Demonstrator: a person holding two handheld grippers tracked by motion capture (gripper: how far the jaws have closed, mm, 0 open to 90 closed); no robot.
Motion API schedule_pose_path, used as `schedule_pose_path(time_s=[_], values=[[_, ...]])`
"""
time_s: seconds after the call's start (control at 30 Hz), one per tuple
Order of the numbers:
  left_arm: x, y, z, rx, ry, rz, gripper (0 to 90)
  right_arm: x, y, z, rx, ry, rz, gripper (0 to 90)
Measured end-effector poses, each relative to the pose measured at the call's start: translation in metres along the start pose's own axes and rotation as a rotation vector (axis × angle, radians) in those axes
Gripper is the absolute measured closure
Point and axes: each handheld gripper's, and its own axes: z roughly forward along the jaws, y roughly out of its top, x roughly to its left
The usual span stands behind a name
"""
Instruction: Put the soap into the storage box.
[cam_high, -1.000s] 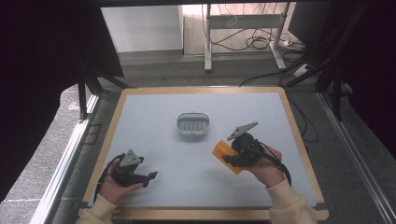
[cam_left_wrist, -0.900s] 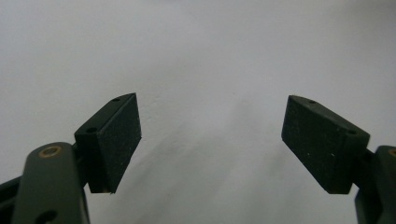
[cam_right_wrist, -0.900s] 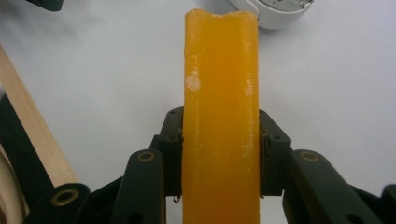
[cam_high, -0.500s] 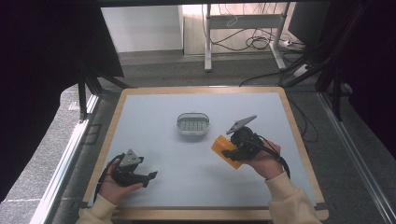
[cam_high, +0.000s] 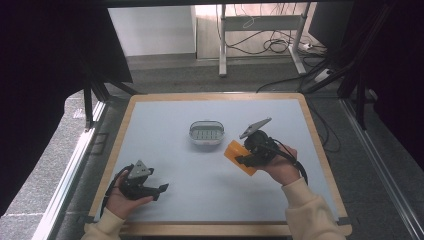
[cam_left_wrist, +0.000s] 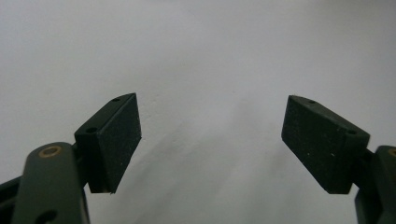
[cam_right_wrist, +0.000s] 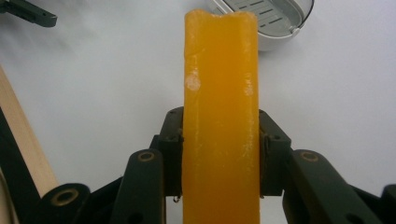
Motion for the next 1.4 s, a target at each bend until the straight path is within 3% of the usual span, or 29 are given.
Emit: schedule_pose_path(time_s=[0.97,1.4], values=[[0.001,0.000,0.000,0.004,-0.003,0.000,19.5,-0.018,0.028,0.015,-0.006,0.025,-0.032,61.3],[0.001,0.000,0.000,0.004,-0.003,-0.002,19.5,-0.026,0.042,0.022,0.003,0.026,-0.071,61.3]])
